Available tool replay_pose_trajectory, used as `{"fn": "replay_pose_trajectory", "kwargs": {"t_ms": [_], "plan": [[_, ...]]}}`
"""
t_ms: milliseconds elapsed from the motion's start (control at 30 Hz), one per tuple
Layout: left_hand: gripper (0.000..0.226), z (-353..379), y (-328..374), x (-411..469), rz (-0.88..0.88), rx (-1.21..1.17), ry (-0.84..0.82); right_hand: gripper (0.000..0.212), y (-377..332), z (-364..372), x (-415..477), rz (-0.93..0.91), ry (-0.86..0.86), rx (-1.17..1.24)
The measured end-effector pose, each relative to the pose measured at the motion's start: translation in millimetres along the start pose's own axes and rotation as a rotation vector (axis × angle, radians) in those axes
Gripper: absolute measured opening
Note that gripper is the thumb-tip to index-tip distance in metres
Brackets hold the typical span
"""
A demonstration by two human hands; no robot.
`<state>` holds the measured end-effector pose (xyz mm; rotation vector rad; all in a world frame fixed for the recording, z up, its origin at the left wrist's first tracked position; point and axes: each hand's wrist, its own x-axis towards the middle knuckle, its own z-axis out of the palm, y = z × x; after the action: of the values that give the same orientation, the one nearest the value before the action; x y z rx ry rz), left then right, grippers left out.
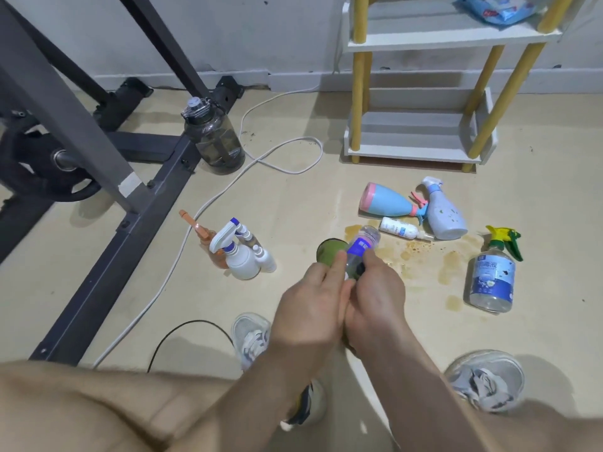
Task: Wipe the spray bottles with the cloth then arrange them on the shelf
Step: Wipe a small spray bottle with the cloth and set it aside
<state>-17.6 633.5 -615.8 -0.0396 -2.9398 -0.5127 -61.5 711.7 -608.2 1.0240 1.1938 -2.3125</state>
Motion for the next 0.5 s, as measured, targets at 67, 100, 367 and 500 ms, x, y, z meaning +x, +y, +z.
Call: {"fn": "replay_pose_trajectory", "kwargs": {"t_ms": [67,100,367,500], "plan": [[0.063,2.1,-10.0,9.0,-0.114,0.037,-0.024,0.029,12.1,4.5,-1.9,0.005,-0.075,-0.113],[0.061,2.9,-18.7,13.9,-0.173,0.013,-0.047,0.029,18.4,5.6,-3.1,0.006,-0.121,-0.154],[0.036,9.9,-37.5,-1.1,-0.315,-0.162,-0.122,0.015,26.1,26.8,50.9,0.093,-0.049,-0.156],[0.029,13.6,-68.3,-8.1,-0.418,-0.166,-0.212,0.042,51.4,38.2,71.6,-0.083,-0.037,-0.327]]}}
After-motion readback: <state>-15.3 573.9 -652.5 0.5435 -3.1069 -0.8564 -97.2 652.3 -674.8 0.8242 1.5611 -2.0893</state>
